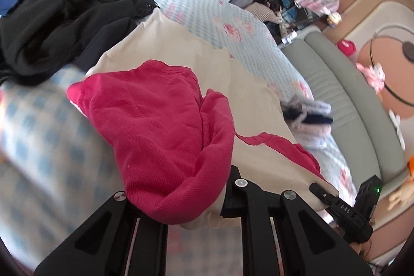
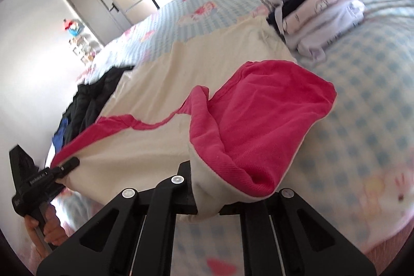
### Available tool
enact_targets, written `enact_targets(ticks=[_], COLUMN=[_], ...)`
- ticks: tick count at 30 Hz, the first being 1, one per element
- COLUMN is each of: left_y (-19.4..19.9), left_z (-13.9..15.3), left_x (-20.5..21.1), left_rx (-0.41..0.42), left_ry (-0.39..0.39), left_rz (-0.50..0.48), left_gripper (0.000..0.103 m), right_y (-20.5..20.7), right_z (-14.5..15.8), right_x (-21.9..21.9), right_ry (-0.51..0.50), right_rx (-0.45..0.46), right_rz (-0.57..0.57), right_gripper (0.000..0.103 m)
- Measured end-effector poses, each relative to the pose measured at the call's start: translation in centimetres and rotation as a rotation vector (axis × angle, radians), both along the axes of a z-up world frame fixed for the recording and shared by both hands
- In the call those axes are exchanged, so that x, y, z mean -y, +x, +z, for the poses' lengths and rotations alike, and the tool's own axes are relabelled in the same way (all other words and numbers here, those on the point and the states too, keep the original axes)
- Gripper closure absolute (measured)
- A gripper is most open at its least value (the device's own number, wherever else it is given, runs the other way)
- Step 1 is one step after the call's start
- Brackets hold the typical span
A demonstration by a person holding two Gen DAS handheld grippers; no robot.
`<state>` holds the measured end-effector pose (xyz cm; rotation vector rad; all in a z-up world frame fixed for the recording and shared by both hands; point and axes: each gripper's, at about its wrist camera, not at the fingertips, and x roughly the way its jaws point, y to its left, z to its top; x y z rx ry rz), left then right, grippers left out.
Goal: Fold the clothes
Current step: 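Lift the edge with both grippers and fold it over the shirt body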
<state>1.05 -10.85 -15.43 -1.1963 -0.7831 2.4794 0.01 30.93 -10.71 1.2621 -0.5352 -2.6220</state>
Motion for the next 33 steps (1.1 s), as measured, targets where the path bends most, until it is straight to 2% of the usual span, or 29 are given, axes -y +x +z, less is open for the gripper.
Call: enact_targets(ticks=[3,5,10,14,17,22,27,33], left_y=[2.5,3.4,5.5,6.2,6.2,6.3,5.8,5.9], left_z=[-0.3,-0.6,-0.3,-0.2,-0.8,-0.7,-1.5,-1.7], left_x=[0.1,0.4,1.0,1.1,1.3,0.8,1.0,0.5], left_rx=[0.011,0.025,0.031,0.036,0.055,0.047,0.074,0.084], left_ry=[-0.016,0.008,0.034,0.026,0.032,-0.001,0.031,-0.006], left_rz=[-0.012,-0.009,-0.021,-0.035,-0.038,-0.047,-0.045,-0.063], left_gripper=[0.089,0.089,0.089,0.089,0.089,0.089,0.089,0.088], right_y=[2.3,3.5,5.3,6.2,5.7,4.9,4.7,4.7], right_z=[-0.7,-0.7,0.1,0.4,-0.2,-1.0,-1.4,-2.0], right_x=[0.2,-0.1,-0.5,-0.2,-0.3,-0.7,-0.8,-0.8], right_ry=[0.023,0.01,-0.006,0.02,0.014,-0.002,-0.005,-0.027], right_rx=[0.027,0.032,0.009,-0.009,0.01,0.046,0.06,0.083], right_rz=[0.022,0.02,0.022,0.035,0.045,0.05,0.058,0.063], right_gripper=[0.097,0.097,0.097,0.097,0.097,0.097,0.097,0.096])
